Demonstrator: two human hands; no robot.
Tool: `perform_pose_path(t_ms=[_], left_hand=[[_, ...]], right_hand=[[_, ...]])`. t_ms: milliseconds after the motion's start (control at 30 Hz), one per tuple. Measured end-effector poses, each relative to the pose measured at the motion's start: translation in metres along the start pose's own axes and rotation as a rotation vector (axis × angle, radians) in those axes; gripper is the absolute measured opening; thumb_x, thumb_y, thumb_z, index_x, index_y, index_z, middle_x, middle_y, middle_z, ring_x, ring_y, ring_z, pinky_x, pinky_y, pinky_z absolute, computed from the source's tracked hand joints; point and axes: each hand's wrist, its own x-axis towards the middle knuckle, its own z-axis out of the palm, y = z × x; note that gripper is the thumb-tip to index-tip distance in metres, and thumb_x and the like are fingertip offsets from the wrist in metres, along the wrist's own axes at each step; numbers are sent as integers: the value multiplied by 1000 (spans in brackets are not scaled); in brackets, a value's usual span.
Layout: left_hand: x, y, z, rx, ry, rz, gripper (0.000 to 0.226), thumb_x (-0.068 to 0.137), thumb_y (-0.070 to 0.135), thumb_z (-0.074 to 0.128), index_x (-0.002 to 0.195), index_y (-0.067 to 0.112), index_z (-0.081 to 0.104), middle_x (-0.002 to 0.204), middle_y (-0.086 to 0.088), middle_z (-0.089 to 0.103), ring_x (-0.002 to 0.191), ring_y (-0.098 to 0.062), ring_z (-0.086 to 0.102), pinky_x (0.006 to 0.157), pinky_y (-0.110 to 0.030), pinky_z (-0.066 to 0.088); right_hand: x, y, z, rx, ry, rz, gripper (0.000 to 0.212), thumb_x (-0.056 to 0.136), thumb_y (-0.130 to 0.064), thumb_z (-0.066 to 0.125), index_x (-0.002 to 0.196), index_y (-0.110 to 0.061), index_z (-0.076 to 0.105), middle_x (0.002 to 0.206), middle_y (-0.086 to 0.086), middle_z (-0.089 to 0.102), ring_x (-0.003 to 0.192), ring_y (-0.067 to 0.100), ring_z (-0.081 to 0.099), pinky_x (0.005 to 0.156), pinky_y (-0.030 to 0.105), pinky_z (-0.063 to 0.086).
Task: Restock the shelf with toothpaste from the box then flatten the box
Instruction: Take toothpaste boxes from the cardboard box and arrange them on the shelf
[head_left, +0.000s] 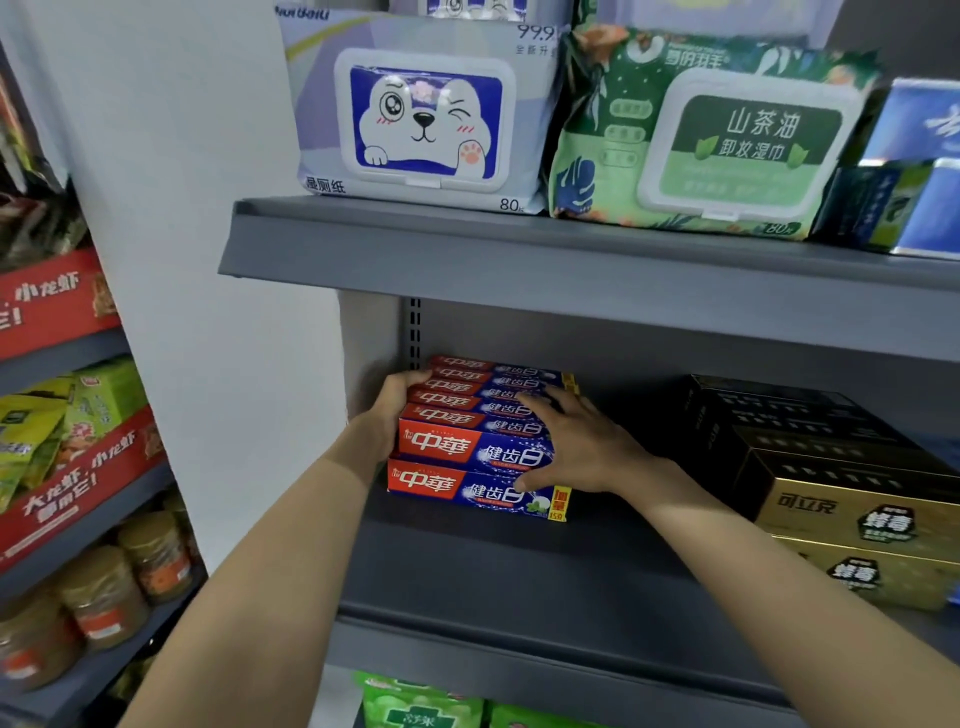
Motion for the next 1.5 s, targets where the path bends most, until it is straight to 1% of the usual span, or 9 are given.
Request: perform_pose_path(t_ms=[167,300,433,600,733,967,1167,1333,1500], left_hand=[[-1,-5,13,15,-37,-14,30,91,38,51,96,9,55,77,-9,66,67,-24,63,66,-35,51],[-5,-13,39,19,-82,-23,30,92,38,49,95,8,54,78,-9,64,68,-24,61,64,-34,50],[-5,-21,66,-3,-117,-17,28,94,36,46,93,9,53,78,-9,64,68,-24,61,64,-34,49],[-2,-27,94,-35,-148,-15,37,93,38,47,117,9,50,85,-11,65,72,-26,63,64,-36,49],[-2,-31,109,-57,-151,-14,43,93,39,47,124,9,49,89,-13,65,75,-28,63,64,-36,49],[-7,-34,120,-44,-151,-31,36,94,38,46,116,9,50,82,-11,63,70,-26,61,61,-35,48],[-11,-33,127,-47,-149,20,45,96,32,47,136,13,40,86,-11,62,67,-25,62,51,-31,50],[-14,-31,126,-30,-177,-31,39,94,45,47,114,11,50,84,-11,64,70,-25,62,62,-35,50],[-11,-30,126,-24,-208,1,39,93,53,45,101,15,53,87,-11,65,73,-25,63,68,-37,52]], right_hand=[[-8,8,-8,-12,-20,37,110,68,-54,76,150,-32,6,159,1,4,145,27,8,114,45,22],[-20,22,-13,-61,-44,98,112,69,-50,77,150,-29,3,159,4,3,146,27,6,116,42,18],[-35,35,-11,-123,19,104,105,74,-42,74,151,-23,5,158,6,7,146,27,6,117,41,17],[-52,52,-3,-171,122,99,100,77,-36,72,151,-22,7,157,2,12,145,24,10,117,39,15],[-59,61,2,-151,136,118,98,80,-29,72,151,-21,4,158,1,7,146,25,8,119,40,15],[-62,57,4,-125,135,179,105,75,-53,70,150,-18,6,157,6,10,145,27,12,113,43,27],[-62,57,1,-140,104,195,107,76,-52,69,151,-16,2,158,8,4,146,28,7,115,43,22],[-60,58,0,-123,97,191,107,76,-51,70,151,-15,2,158,9,4,146,28,7,115,43,21],[-59,59,1,-104,104,189,106,76,-50,70,151,-15,3,159,8,4,146,27,7,116,41,18]])
